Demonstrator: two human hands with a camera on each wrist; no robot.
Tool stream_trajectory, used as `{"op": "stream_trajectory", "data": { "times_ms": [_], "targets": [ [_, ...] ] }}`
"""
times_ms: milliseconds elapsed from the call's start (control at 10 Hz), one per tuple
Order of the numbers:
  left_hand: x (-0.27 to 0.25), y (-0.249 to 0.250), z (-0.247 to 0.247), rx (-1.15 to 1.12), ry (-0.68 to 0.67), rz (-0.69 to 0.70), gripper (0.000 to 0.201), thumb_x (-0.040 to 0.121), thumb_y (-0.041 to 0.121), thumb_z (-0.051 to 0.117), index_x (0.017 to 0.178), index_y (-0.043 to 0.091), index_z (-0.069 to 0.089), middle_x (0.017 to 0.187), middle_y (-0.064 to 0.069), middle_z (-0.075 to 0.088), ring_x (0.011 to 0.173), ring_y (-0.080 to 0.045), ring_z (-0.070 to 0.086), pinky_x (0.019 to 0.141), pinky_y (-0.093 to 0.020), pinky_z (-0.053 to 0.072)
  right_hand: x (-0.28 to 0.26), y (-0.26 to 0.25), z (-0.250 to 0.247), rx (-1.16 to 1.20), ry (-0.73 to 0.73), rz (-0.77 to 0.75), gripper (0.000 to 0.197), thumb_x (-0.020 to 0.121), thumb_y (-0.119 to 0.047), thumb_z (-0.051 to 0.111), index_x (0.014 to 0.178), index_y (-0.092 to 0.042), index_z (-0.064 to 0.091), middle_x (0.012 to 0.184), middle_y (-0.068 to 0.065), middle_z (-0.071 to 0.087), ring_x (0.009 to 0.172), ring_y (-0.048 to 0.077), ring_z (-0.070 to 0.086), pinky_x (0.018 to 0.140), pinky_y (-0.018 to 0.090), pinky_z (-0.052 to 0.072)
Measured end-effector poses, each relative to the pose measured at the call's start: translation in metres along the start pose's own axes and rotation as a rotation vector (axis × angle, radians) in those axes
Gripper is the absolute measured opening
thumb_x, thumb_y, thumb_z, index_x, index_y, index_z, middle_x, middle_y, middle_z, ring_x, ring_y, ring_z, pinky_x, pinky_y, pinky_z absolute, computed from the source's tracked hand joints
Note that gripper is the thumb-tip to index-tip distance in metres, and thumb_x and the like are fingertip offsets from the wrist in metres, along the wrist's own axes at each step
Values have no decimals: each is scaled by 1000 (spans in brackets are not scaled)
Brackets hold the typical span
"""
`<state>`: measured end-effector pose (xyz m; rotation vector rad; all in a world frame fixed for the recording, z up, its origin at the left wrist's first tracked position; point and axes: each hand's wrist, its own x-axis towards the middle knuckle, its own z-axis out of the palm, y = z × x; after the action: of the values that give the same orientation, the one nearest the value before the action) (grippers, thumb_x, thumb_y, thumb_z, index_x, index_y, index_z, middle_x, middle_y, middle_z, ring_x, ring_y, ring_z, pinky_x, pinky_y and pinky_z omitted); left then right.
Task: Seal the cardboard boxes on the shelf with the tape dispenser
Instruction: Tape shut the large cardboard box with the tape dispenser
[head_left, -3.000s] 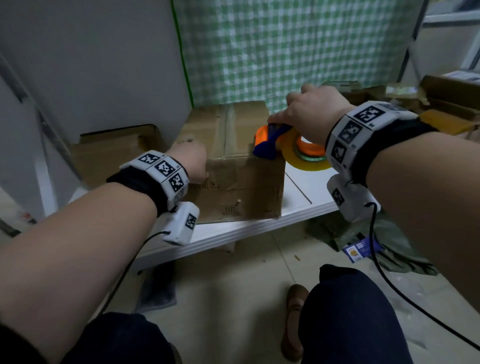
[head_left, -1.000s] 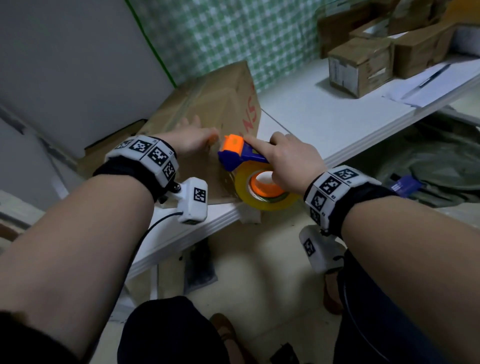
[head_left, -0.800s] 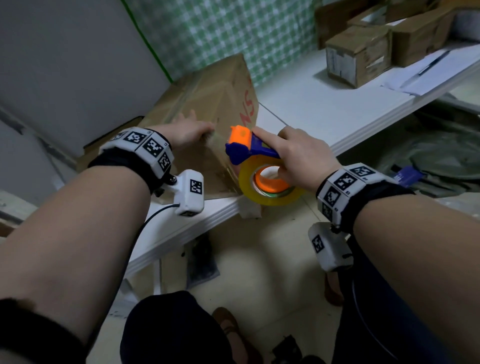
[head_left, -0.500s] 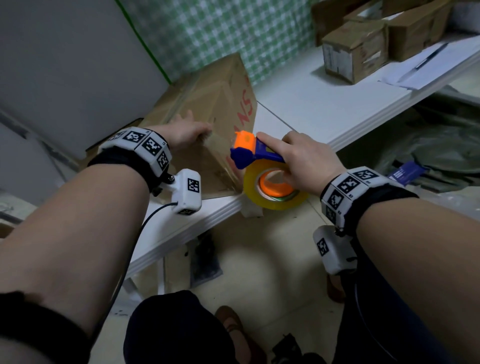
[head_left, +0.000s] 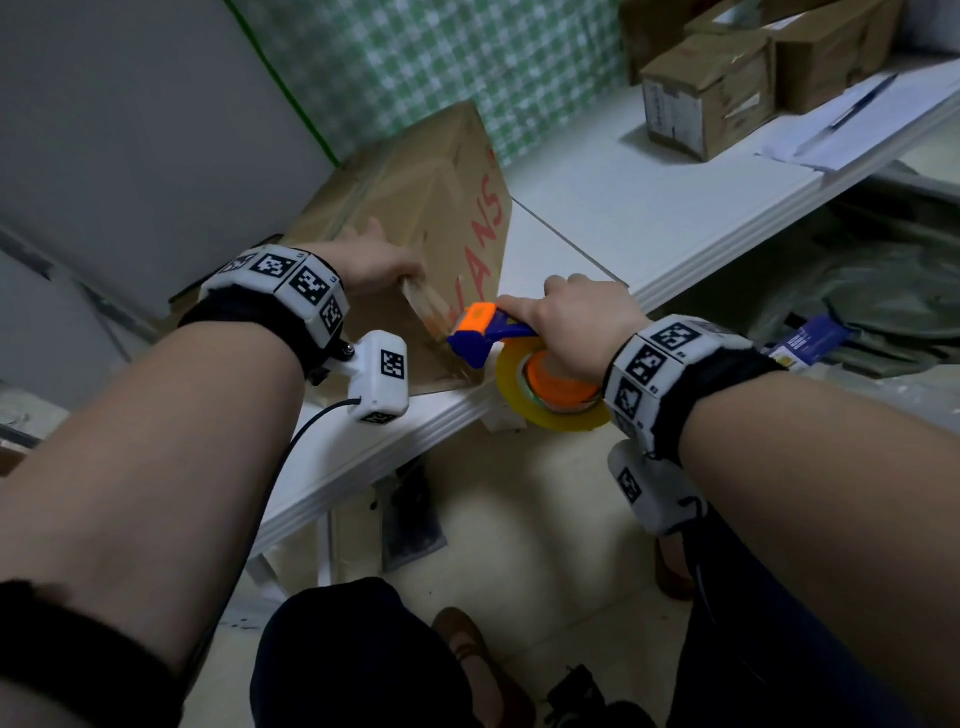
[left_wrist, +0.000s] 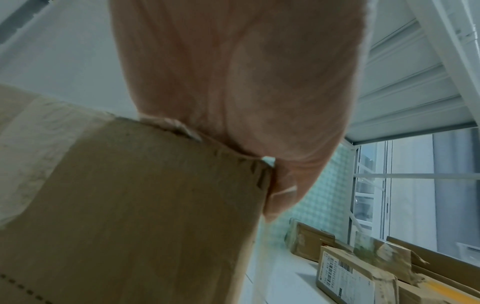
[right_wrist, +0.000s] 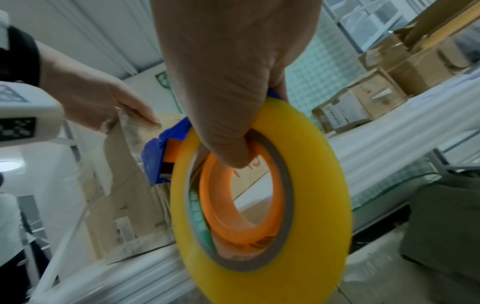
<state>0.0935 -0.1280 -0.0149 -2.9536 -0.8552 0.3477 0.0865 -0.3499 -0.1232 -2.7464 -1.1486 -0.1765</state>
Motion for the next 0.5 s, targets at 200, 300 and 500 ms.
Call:
{"op": "stream_trajectory", "data": {
  "times_ms": [200,300,500],
  "targets": [
    [-2,7,-1,71,43,16,96,68,56,61,139,0,28,129,-22,47,111,-36,50,82,-37,45,12,-16,-20,-90,-69,17,40,93,-15,43,131,-28,45,106,8,54,94,29,55,62,33,32],
    [-6,14,0,106,63,38,75,78,46,67,127,-4,41,105,-17,55,92,-32,55,71,-34,46,22,-20,-28,-90,-153,29,34,89,-12,48,120,-25,55,93,2,56,71,20,50,50,27,30],
    [-29,36,5,234,135,80,47,75,34,76,101,-3,62,80,-11,61,79,-30,61,61,-34,47,34,-20,-36,31,-275,63,39,83,-19,65,121,-23,61,113,2,64,101,25,63,71,33,47]
  ]
}}
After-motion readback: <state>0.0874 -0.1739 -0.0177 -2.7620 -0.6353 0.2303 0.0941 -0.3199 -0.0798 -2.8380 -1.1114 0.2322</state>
